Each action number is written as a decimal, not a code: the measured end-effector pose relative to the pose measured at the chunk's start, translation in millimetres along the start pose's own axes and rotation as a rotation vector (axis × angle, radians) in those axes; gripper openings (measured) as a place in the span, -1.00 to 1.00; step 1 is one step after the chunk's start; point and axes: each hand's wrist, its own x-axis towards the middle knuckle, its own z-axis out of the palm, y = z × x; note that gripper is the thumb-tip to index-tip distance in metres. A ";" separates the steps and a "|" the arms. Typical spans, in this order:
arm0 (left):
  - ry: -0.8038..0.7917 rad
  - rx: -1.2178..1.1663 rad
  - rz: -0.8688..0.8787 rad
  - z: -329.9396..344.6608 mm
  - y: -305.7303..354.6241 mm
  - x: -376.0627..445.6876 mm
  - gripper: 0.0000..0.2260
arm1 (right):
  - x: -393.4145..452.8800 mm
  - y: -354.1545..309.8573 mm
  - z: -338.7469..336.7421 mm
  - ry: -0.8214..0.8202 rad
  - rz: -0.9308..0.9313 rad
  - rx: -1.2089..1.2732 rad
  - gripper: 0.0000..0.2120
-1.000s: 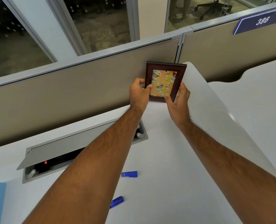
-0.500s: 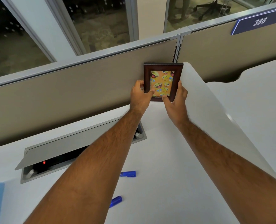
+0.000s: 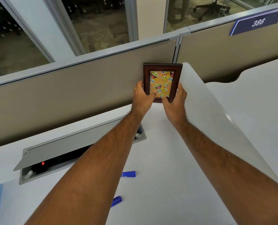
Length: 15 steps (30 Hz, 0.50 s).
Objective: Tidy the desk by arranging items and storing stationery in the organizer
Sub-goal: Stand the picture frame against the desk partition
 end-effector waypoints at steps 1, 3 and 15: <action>-0.005 0.006 -0.001 0.2 0.5 -0.9 -0.40 | -0.6 0.5 1.2 0.010 0.008 0.005 -0.24; -0.015 0.022 -0.004 -1.8 1.6 -3.8 -0.36 | -3.7 1.2 2.9 0.019 0.032 -0.004 -0.24; -0.032 0.119 0.023 -36.4 -8.8 -32.0 -0.25 | -35.6 7.9 -5.7 0.012 0.122 -0.115 -0.24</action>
